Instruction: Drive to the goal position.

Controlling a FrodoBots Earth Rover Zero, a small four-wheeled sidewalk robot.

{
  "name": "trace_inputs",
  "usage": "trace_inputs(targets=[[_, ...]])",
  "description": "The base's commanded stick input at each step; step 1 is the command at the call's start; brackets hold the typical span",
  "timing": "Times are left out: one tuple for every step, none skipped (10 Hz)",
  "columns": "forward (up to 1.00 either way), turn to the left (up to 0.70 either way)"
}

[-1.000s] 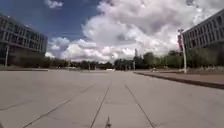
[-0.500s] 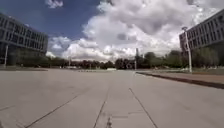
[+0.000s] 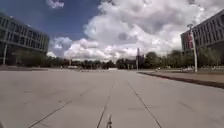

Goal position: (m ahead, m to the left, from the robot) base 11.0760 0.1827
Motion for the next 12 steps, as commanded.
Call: trace_inputs(targets=[[1.00,0.00],[1.00,0.00],[1.00,0.00],[1.00,0.00],[1.00,-0.31],[1.00,-0.40],[1.00,-0.21],[1.00,-0.02],[1.00,0.00],[1.00,0.00],[1.00,0.00],[1.00,0.00]])
